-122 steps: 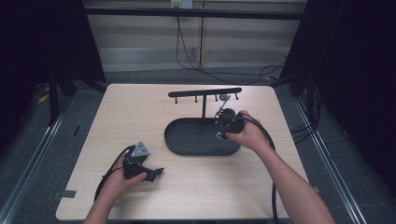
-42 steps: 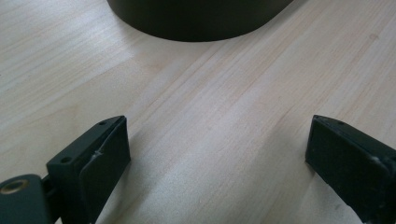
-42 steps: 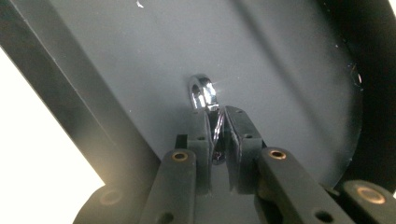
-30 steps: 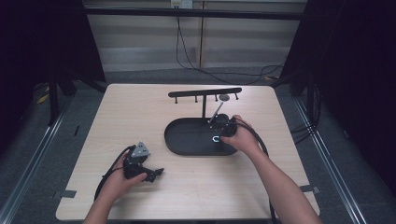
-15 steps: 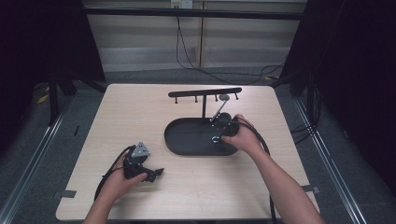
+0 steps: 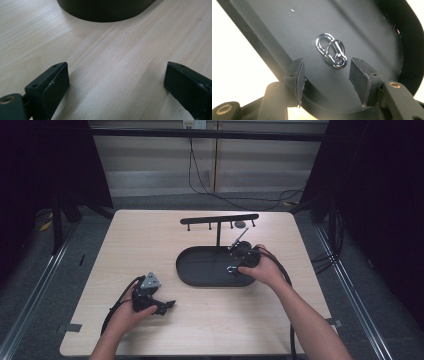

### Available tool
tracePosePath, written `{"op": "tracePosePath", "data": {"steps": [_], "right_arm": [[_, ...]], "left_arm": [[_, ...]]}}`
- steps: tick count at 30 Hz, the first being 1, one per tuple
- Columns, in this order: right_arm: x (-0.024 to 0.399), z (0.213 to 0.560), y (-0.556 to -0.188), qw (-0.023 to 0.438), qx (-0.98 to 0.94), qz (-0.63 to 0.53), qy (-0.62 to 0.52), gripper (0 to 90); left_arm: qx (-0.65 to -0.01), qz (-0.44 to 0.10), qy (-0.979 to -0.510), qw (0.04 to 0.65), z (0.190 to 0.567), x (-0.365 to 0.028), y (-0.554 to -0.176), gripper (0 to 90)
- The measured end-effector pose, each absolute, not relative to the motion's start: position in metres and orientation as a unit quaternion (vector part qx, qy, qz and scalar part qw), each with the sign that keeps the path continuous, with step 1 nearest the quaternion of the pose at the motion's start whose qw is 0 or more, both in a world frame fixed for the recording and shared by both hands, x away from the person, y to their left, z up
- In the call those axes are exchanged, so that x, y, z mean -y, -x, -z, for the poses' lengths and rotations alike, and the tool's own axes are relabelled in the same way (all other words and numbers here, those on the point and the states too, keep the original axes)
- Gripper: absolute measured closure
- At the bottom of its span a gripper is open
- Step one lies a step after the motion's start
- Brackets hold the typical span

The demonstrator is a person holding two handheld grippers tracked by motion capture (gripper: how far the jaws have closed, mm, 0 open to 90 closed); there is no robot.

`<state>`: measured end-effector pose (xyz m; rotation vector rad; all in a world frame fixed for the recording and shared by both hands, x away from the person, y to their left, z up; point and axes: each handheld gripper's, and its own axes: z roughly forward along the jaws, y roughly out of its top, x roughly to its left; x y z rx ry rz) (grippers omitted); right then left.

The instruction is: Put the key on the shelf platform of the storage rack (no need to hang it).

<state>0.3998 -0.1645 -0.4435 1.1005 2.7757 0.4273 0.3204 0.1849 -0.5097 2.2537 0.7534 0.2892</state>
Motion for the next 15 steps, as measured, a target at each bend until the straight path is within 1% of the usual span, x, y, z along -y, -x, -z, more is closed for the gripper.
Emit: {"op": "tracePosePath", "data": {"steps": [6,15], "right_arm": [[0.168,0.442,-0.394,0.049,-0.918,-0.146,-0.365,40.0],[0.173,0.435,-0.387,0.04,-0.921,-0.148,-0.358,37.7]], "left_arm": [[-0.293,-0.112,-0.877,0.365,0.51,-0.185,-0.32,6.0],[-0.292,-0.114,-0.877,0.365,0.51,-0.185,-0.32,6.0]]}}
